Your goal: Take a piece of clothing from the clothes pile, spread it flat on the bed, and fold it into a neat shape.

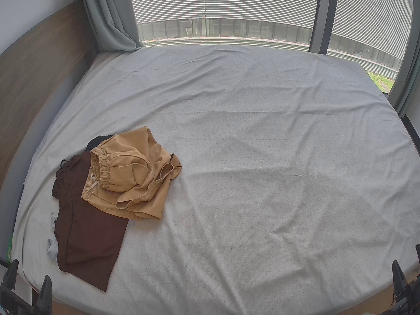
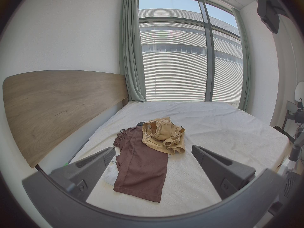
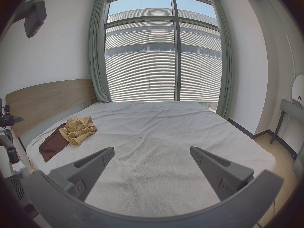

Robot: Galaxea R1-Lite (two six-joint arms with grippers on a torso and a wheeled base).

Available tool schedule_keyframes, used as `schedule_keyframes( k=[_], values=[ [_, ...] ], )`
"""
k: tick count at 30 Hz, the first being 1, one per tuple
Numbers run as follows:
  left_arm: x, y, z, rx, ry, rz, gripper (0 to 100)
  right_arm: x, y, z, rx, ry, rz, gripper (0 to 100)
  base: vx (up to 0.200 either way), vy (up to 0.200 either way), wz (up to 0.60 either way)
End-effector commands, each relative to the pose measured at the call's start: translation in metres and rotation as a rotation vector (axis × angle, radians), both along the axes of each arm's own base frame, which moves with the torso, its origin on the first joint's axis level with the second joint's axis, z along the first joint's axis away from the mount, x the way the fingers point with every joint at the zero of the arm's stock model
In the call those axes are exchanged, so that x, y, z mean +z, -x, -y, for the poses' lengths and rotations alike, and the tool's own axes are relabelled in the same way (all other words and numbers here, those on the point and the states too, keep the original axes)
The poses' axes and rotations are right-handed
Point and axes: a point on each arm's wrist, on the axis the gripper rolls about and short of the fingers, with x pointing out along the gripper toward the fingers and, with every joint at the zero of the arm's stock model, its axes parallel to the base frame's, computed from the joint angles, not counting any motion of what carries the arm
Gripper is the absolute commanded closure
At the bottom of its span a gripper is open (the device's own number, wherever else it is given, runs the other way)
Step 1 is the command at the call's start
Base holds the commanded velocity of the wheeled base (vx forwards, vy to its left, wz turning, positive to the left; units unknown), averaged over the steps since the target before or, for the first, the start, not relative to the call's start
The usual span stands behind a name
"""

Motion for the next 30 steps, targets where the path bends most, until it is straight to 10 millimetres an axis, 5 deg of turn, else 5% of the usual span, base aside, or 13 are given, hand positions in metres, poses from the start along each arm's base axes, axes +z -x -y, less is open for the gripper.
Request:
schedule_keyframes(
  k=[1, 21, 23, 26, 30],
  values=[
    [-0.005, 0.000, 0.000, 0.000, -0.003, 0.000, 0, -0.005, 0.000, 0.000, -0.006, -0.002, -0.003, 0, 0.000, 0.000, 0.00],
    [-0.004, 0.000, 0.000, 0.000, -0.003, 0.011, 0, -0.005, 0.000, 0.000, 0.000, 0.001, 0.000, 0, 0.000, 0.000, 0.00],
    [0.002, 0.001, 0.000, 0.000, -0.001, 0.040, 0, -0.005, 0.000, 0.000, 0.000, 0.001, 0.000, 0, 0.000, 0.000, 0.00],
    [0.043, 0.014, 0.000, 0.013, -0.002, 0.189, 0, -0.005, 0.000, 0.000, -0.002, 0.001, 0.000, 0, 0.000, 0.000, 0.00],
    [0.049, 0.011, 0.000, -0.001, 0.004, 0.135, 0, -0.005, 0.000, 0.000, 0.000, 0.001, 0.000, 0, 0.000, 0.000, 0.00]
  ],
)
